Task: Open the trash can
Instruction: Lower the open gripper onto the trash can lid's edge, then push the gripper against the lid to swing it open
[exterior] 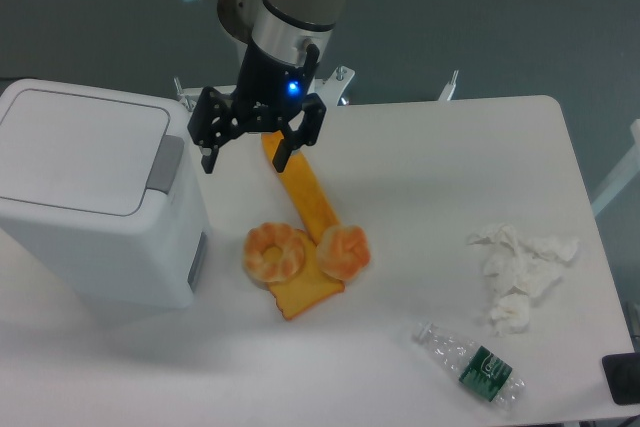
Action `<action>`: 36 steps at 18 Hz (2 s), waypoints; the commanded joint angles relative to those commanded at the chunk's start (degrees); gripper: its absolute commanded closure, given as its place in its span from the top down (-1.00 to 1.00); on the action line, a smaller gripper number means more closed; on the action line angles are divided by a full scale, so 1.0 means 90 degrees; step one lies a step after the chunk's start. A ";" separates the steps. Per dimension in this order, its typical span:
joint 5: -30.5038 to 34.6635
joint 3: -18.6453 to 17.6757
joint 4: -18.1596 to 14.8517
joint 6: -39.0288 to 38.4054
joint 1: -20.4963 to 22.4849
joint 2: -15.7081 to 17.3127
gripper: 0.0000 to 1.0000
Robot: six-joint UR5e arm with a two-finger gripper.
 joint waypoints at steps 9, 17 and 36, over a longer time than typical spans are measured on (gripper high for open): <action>0.0010 -0.0010 0.0000 -0.0010 -0.0186 -0.0010 1.00; 0.0020 -0.0098 0.0000 0.0000 -0.0186 -0.0039 1.00; 0.0020 -0.0195 0.0000 0.0020 -0.0186 -0.0059 1.00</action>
